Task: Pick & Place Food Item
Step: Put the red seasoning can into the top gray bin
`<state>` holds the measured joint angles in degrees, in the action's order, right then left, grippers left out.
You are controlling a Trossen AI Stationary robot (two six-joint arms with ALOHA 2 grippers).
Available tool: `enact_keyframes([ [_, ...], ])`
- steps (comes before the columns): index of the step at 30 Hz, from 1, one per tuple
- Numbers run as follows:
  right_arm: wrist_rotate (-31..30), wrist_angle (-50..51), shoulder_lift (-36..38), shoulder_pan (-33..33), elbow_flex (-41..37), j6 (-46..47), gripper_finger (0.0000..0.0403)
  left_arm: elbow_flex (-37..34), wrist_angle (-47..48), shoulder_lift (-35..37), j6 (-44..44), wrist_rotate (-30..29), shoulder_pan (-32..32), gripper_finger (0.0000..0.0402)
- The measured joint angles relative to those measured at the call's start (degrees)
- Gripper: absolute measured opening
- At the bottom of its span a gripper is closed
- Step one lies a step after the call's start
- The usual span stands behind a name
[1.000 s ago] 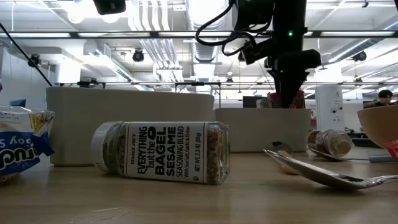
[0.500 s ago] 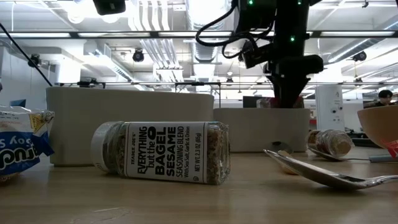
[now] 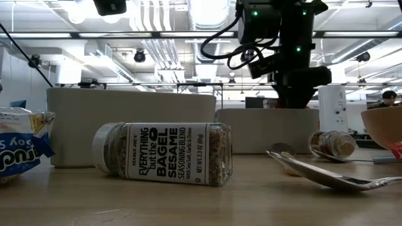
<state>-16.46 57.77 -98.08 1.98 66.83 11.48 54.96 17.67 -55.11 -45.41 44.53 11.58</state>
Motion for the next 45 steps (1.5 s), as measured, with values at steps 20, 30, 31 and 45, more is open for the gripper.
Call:
enact_keyframes([
  [20, 0.80, 0.65, 0.19, 0.01, 0.64, -1.36, 0.0311, 0.00, 0.35, 0.00, -0.04, 0.00, 0.00, 0.0380],
  [30, 10.26, 0.90, 0.40, 0.04, 3.81, 4.05, 0.0312, 0.00, 0.35, 0.00, 0.03, 0.00, 0.02, 0.0380],
  [31, 10.29, 0.90, 0.42, 0.04, 3.99, 4.30, 0.0312, 0.00, 0.37, 0.00, 0.15, 0.00, 0.02, 0.0380],
  [45, 10.83, 1.86, 0.73, 0.04, 6.79, 6.19, 0.0312, -0.02, 2.49, 0.02, 0.66, 0.02, 0.02, 0.0380],
])
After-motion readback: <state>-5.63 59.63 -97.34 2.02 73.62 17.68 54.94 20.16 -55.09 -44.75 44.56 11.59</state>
